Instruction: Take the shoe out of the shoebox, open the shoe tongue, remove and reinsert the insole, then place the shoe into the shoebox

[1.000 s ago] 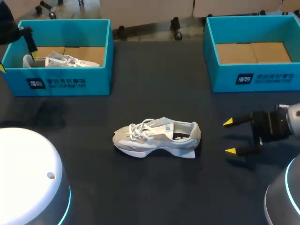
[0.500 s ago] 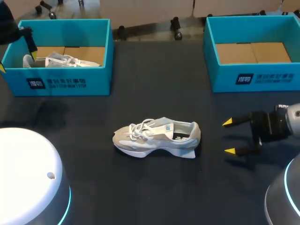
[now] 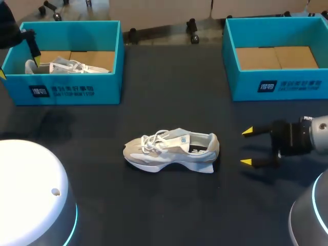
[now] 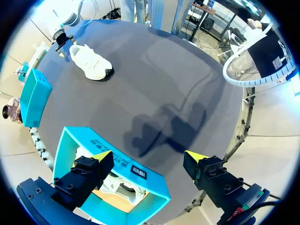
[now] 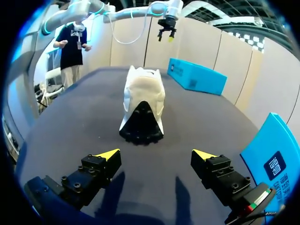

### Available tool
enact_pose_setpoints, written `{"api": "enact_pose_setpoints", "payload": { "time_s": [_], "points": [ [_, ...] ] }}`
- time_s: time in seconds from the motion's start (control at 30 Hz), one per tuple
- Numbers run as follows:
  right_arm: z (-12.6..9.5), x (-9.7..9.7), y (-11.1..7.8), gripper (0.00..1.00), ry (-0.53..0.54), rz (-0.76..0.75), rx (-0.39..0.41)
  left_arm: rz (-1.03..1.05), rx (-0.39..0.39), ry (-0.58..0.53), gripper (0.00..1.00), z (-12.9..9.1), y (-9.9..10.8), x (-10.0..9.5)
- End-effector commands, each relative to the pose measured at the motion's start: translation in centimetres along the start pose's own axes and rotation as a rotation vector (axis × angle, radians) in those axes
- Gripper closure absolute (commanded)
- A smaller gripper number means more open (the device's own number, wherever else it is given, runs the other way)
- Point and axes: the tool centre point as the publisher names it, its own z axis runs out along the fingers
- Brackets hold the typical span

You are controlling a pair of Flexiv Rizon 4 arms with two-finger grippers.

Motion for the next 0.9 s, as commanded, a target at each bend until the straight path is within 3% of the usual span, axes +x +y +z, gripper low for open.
{"api": "enact_pose_setpoints", "payload": {
  "time_s": [0.03,0.43,0.9],
  "points": [
    [1.4,-0.1,0.7,0.0,-0.003,0.005,0.005,0.0,-0.001,0.002,0.0,0.0,0.0,0.0],
    [3.5,-0.5,2.3,0.0,-0.016,0.057,0.004,0.0,-0.001,0.002,0.0,0.0,0.0,0.0],
    [4.9,1.3,3.5,0.0,-0.023,0.078,-0.005,0.0,-0.001,0.002,0.0,0.0,0.0,0.0]
  ]
}}
